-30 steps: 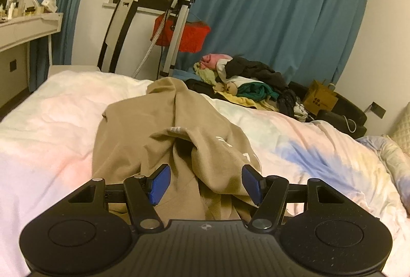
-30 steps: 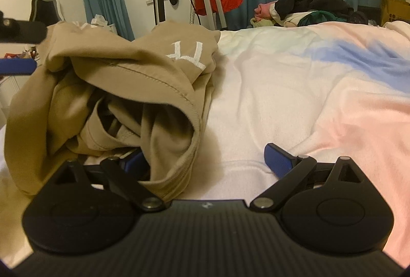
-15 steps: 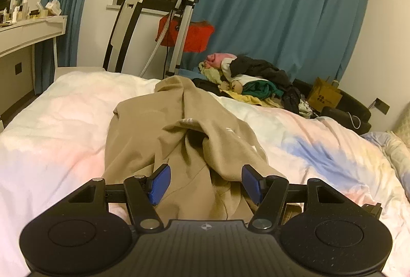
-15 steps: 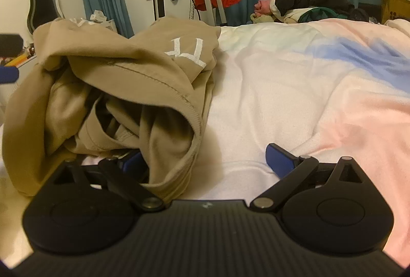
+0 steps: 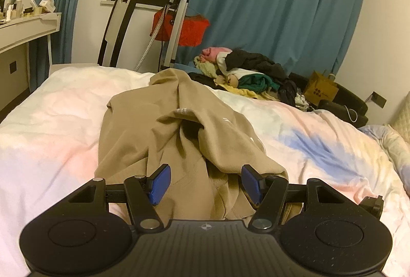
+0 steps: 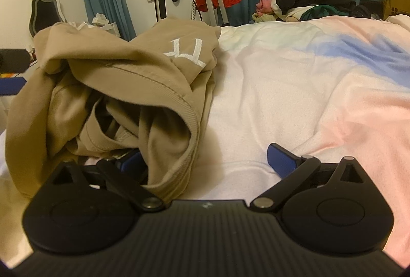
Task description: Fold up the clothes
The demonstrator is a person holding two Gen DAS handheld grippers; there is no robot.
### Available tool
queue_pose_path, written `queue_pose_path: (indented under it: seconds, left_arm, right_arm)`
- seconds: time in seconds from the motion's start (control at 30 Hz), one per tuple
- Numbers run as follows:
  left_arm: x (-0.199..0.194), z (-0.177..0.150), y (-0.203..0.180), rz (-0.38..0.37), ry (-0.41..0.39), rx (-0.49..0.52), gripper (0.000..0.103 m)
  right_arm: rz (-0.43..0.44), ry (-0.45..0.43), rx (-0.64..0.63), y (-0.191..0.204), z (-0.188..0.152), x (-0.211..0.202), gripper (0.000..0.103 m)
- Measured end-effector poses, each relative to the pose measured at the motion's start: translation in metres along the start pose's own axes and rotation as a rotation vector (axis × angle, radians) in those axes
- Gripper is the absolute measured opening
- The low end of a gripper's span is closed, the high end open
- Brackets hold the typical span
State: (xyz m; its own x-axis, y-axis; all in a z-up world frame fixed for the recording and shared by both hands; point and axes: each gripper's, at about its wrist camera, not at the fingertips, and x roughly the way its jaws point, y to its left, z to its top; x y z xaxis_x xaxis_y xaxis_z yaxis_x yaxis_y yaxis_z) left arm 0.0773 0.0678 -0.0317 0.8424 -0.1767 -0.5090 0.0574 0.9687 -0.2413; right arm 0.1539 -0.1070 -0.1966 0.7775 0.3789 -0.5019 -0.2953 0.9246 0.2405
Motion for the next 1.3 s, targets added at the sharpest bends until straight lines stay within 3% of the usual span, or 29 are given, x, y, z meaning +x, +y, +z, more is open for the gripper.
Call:
queue_pose_path:
  seconds: [1.3]
  left_arm:
    - [0.0043,0.0020,0.0003,-0.037,-0.005,-0.012,0.063]
  right_arm:
    - [0.000,-0.008,0.001,0.0001,-0.0011,0.0018,0.103]
